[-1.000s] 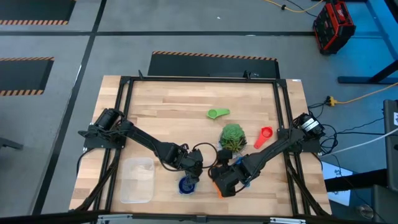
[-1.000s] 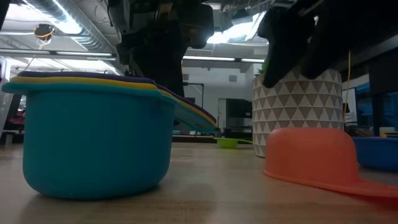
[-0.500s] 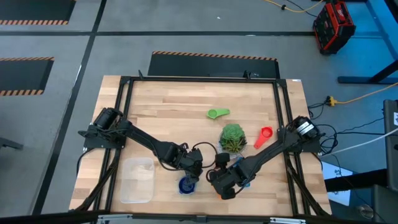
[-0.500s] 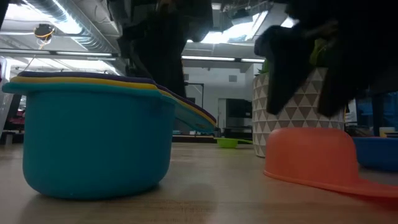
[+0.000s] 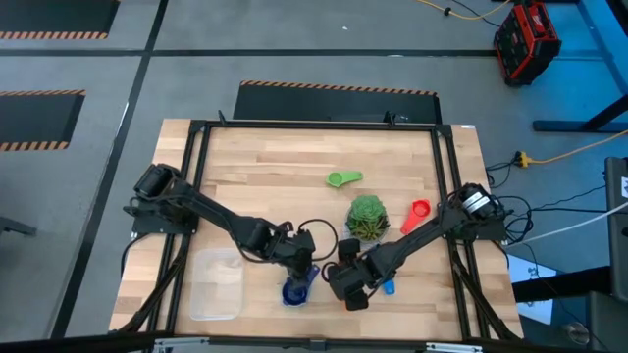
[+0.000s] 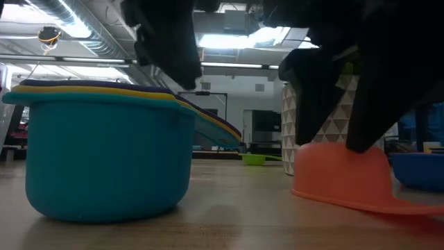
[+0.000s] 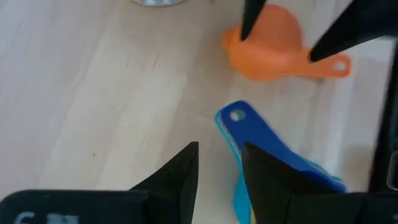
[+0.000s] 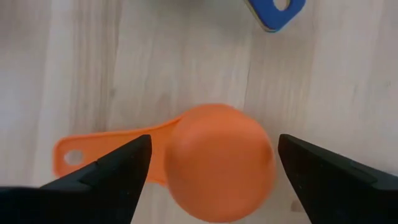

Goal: Nest measuring cups in basket
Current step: Stack the orange measuring cup on top of the dark blue measuring cup

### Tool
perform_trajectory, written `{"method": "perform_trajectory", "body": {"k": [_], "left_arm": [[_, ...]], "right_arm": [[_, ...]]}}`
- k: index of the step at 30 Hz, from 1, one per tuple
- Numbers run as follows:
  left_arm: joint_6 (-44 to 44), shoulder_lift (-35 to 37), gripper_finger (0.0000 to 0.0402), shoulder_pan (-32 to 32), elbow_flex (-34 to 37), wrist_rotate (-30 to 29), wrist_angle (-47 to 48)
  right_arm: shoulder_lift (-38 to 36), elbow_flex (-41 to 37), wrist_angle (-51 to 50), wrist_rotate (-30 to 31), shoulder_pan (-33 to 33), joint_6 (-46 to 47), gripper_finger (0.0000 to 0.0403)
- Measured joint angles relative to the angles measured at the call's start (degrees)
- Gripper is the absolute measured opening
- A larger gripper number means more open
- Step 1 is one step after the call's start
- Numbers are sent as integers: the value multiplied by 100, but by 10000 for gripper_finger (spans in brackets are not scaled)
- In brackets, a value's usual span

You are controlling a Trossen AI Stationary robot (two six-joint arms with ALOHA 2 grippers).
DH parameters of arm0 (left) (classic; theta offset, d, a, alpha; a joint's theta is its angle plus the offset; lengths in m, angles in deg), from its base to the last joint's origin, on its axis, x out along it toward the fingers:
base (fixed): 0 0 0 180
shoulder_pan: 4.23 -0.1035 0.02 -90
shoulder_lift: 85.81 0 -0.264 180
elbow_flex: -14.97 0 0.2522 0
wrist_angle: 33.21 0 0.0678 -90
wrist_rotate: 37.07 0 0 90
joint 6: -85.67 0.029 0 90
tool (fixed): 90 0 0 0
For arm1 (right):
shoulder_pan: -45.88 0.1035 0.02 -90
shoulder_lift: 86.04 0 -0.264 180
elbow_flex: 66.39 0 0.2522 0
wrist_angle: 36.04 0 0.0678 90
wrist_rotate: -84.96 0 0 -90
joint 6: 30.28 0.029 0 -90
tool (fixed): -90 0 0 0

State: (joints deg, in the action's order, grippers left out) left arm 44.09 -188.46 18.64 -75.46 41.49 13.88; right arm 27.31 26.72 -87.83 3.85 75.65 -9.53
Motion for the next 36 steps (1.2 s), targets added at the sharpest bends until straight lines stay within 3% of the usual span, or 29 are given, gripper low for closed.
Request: {"method": "perform_trajectory", "body": {"k": [11, 18, 29, 36], "left_arm": [[2, 134, 115, 173, 0, -46, 50], [2, 131, 115, 173, 0, -49, 50], [2, 129, 115, 173, 0, -49, 48], [2, 125, 115, 173, 0, -49, 48]], "right_arm": [[237, 0, -43, -69, -11, 125, 354], [238, 0, -71, -61, -14, 169, 313], [237, 0, -72, -66, -15, 168, 321], [239, 130, -205, -544, -21, 166, 321]]}}
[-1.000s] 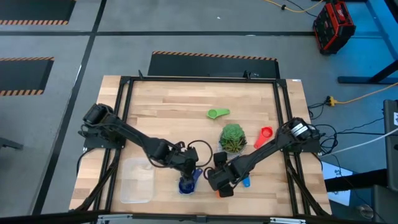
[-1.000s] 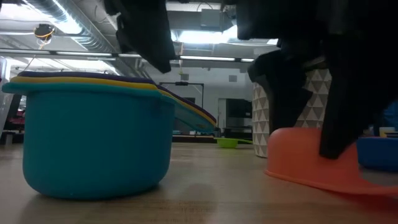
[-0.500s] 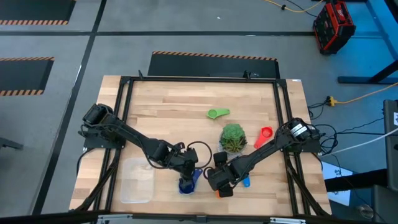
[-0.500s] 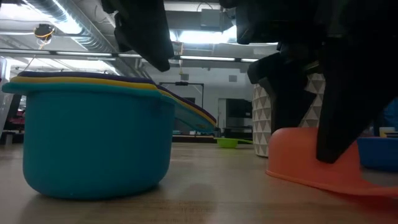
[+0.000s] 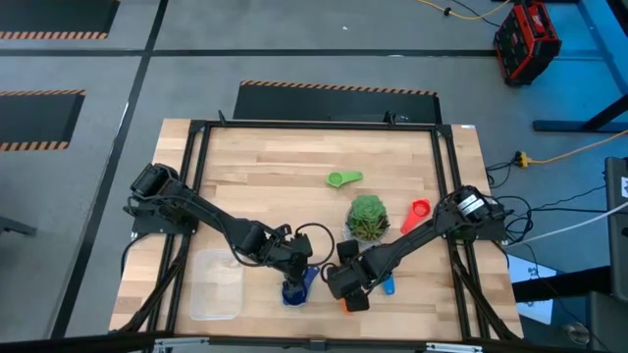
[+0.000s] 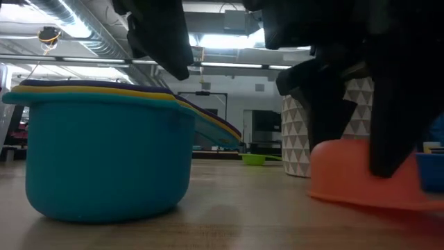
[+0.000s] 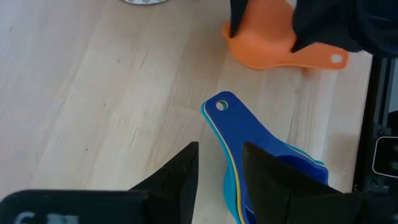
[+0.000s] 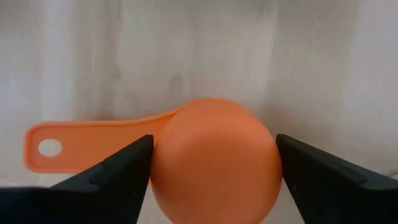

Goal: Nest measuring cups in basket
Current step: Stack the orange measuring cup on top of the dark blue measuring cup

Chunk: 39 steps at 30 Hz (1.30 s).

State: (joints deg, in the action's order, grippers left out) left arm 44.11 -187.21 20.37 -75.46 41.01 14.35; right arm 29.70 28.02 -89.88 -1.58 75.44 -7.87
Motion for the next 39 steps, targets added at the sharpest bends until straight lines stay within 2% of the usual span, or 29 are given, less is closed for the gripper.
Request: {"method": "perform_trajectory", "body": {"k": [7, 11, 23, 26, 30, 35, 39], "left_arm": [[234, 0, 115, 101, 0, 43, -2], [490, 90, 115, 326, 1, 54, -8], [733, 291, 115, 1553, -1, -417, -228], [794, 291, 115, 1887, 0, -783, -698], [1307, 291, 115, 2228, 0, -1481, -1507], [2492, 291, 115, 2385, 0, -2255, -2684], [3587, 291, 115, 2393, 0, -2400, -3340]], "right_arm": [[18, 563, -328, -879, -17, -142, 321], [15, 897, -516, -1180, -31, -171, 322], [11, 1786, -663, -2028, -178, -191, 322], [9, 1959, -660, -2328, -309, -171, 322], [9, 2154, -555, -2733, -545, -7, 322], [7, 2184, 153, -3208, -792, 510, 323], [7, 2187, 625, -3328, -914, 863, 323]]}}
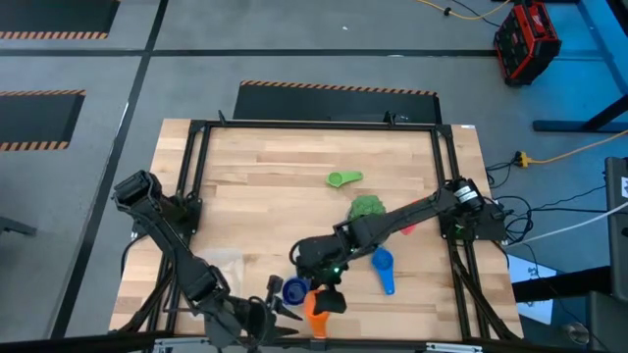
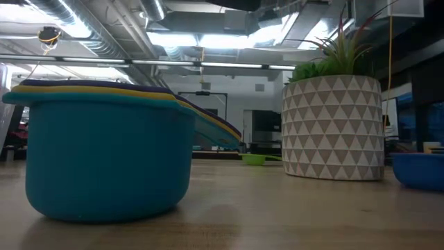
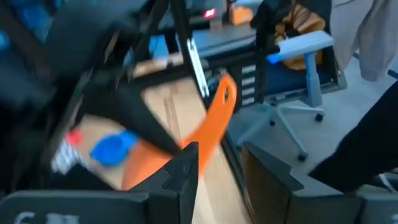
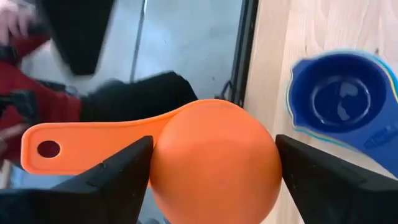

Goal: Nest measuring cups in basket
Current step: Stack the orange measuring cup on top of the dark blue measuring cup

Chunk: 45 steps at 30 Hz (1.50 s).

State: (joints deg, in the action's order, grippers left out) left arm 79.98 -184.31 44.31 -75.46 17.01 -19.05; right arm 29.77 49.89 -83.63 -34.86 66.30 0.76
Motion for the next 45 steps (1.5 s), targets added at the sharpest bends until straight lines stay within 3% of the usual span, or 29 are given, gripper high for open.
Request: {"method": "perform_trajectory", "body": {"k": [6, 33, 38, 45], "left_arm": [[776, 0, 115, -2, 0, -258, -272], [624, 0, 114, -187, 0, -187, -264], [627, 0, 85, -245, 0, -161, -264], [667, -2, 10, -245, 0, -156, -251]], "right_arm": [[0, 0, 373, -187, -162, 383, 323], [-7, 2, 1054, -329, -341, 473, 323], [-7, 2, 1045, -331, -340, 468, 327], [-7, 2, 1037, -333, -341, 471, 328]]}}
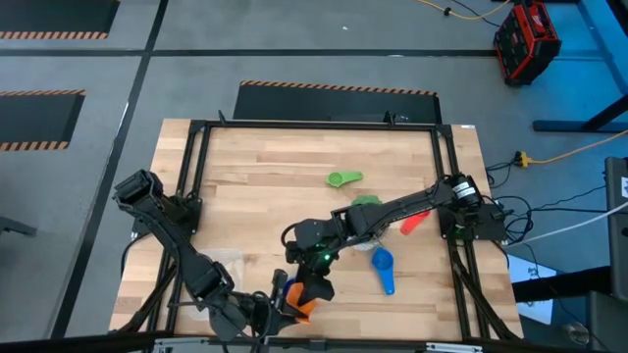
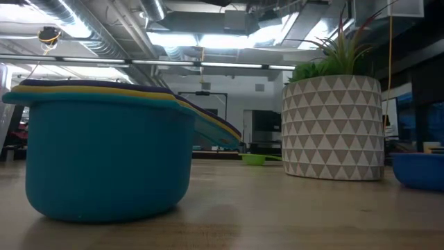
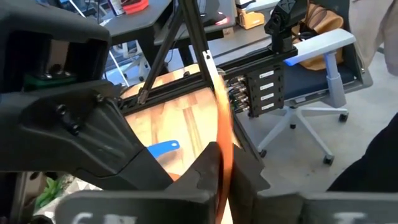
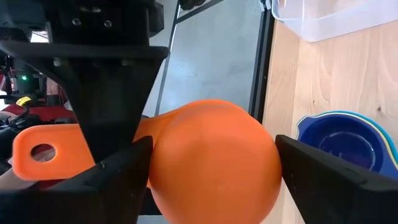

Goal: Nest measuring cups in basket
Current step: Stack the orange measuring cup on top of the dark blue measuring cup

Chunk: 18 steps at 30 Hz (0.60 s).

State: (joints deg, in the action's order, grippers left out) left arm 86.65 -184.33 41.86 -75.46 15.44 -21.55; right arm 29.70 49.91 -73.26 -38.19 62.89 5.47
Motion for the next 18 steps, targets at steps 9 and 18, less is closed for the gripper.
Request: {"method": "perform_trajectory", "body": {"k": [9, 18], "left_arm": [[4, 0, 4, -2, 0, -18, -2], [91, 0, 3, -3, 0, -31, -28]], "right_arm": [[0, 0, 2, 2, 0, -168, 329], [0, 0, -7, -115, -3, -162, 329]]}}
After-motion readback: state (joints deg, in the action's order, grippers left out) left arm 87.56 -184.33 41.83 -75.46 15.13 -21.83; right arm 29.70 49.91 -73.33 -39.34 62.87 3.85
